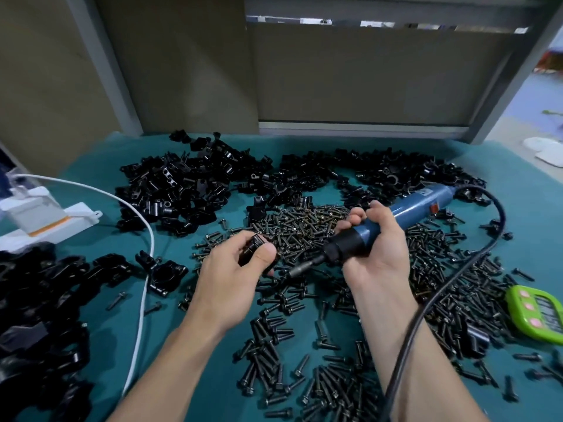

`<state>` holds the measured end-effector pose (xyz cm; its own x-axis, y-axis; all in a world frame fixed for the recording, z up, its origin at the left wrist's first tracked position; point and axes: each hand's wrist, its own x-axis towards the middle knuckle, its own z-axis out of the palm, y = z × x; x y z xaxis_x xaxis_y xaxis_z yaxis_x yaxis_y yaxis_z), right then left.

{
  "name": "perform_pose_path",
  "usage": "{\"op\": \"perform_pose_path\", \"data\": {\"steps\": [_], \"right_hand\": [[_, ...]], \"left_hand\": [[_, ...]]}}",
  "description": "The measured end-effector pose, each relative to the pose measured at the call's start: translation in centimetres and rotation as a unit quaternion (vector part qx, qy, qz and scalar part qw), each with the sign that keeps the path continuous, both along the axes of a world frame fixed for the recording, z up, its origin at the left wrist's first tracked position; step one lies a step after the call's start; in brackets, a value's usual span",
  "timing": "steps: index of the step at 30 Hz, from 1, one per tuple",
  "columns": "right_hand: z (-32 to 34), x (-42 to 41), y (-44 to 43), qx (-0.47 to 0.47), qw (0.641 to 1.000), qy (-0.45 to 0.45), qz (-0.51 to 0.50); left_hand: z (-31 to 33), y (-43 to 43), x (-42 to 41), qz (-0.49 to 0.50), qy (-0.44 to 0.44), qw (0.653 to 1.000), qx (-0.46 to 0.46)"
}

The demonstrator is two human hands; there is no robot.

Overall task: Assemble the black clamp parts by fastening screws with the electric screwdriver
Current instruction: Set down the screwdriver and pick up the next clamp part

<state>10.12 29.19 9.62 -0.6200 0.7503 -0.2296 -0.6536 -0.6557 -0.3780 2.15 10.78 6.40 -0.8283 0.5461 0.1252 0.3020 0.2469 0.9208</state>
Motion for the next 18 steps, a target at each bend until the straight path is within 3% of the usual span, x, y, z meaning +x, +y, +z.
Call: {"op": "perform_pose_path", "data": {"steps": [18], "right_hand": [[-1.02, -0.53, -0.07, 0.013, 0.999, 0.019, -0.029]], "left_hand": [[0.09, 0.23, 0.46, -0.003, 0.024, 0.998, -0.052]]}}
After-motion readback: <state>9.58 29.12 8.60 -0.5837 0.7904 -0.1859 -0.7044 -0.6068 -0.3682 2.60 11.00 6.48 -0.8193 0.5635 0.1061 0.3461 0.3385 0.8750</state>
